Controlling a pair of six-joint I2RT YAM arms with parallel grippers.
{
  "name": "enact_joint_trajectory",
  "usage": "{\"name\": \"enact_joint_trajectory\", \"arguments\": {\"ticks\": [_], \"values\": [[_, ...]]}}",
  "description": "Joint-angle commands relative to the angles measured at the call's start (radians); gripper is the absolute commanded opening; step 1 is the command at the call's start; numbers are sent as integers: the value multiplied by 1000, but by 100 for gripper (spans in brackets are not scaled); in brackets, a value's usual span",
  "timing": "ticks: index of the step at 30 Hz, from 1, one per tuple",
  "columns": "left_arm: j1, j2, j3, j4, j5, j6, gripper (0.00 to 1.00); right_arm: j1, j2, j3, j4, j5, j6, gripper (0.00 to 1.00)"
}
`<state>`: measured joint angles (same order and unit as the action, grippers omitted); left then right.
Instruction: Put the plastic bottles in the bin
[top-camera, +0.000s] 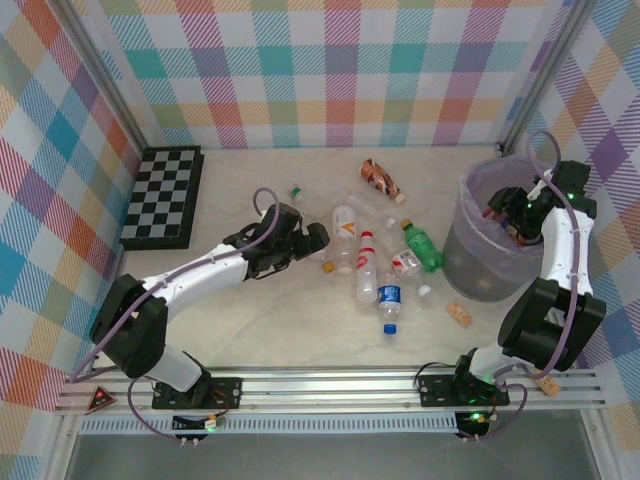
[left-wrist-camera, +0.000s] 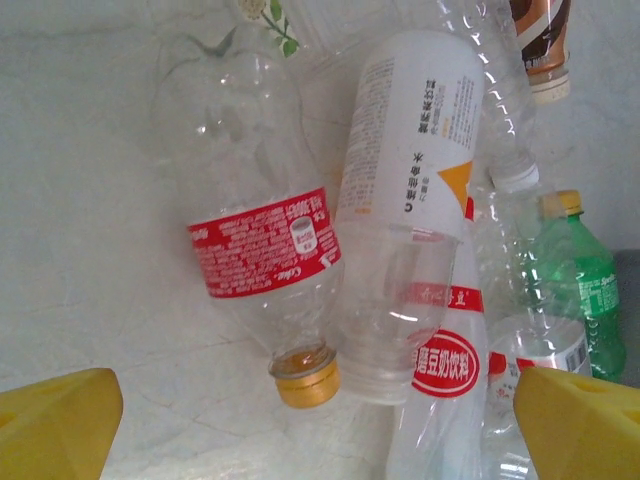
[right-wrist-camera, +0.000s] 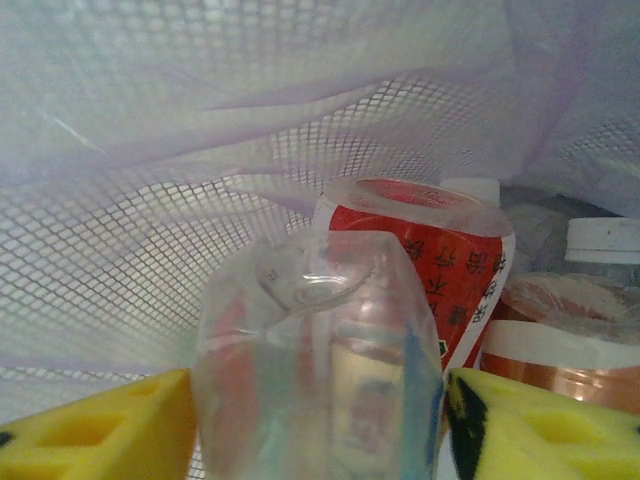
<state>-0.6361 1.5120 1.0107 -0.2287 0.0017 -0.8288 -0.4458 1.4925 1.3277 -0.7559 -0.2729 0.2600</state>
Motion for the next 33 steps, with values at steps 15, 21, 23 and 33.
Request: {"name": "enact_joint_trajectory", "arguments": {"ticks": [15,21,23,33], "values": [[22,142,54,76,22,-59,100,-7,-219,210,-193,-16,-28,91],[22,187,43,107,38,-75,100,-7,-310,268,-226,-80,-11,91],[21,206,39,123,46,-82,100,-6,-332,274,-232,-114,-8,91],[19,269,2,198,80,-118,91,-1,-389,269,-234,-253,3,90]]}}
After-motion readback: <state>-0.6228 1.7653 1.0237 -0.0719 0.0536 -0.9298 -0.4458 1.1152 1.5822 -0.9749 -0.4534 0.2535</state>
